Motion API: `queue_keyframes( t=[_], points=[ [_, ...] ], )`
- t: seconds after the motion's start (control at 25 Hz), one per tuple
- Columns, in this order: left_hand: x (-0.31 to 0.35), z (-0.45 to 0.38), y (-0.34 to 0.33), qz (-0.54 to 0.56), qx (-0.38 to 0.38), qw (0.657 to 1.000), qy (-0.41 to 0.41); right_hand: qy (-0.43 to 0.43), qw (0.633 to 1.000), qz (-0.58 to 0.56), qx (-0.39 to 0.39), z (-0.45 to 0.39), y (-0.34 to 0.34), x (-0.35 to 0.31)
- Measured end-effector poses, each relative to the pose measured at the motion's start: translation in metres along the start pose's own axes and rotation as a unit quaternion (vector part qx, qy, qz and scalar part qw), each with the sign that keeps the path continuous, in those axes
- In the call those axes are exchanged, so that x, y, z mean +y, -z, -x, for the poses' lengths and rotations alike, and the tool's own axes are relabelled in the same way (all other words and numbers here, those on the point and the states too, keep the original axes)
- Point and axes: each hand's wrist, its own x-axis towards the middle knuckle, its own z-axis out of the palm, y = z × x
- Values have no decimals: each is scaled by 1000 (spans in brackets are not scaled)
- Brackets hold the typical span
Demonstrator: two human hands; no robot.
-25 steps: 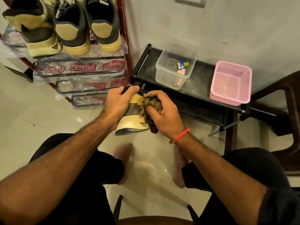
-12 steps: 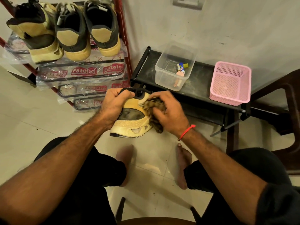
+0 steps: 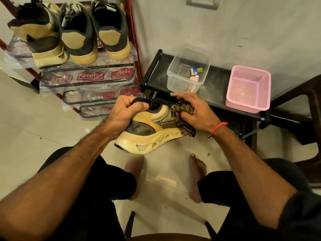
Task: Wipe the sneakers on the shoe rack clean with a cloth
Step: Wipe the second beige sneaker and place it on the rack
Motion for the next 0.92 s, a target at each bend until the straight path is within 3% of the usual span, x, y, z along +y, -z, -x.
queue_keyframes(
  t=[0.12,0.24,0.48,0.6,0.68,0.72,0.8,0.88,0.92],
  points=[
    [14,0,0,-114,-57,991,-28,92,991,-15,-98,-1,9,-24],
    [23,5,-2,-191,-71,979,-20,93,982,54,-156,-2,2,-37],
    [43,8,3,-221,-27,975,-20,151,982,74,-84,3,-1,-49],
    [50,13,2,-263,-61,963,-21,144,960,219,-97,6,-6,-56],
    [52,16,6,-302,-50,951,-35,161,952,257,-35,7,-11,-62],
    [54,18,11,-341,-34,938,-58,177,951,253,10,8,-13,-64],
    [58,25,23,-478,-14,874,-92,189,945,252,89,9,-14,-67],
    [66,37,27,-572,1,818,-66,186,937,253,151,8,-15,-74],
    [70,43,25,-590,13,806,-52,191,932,253,176,7,-17,-79]
  ],
)
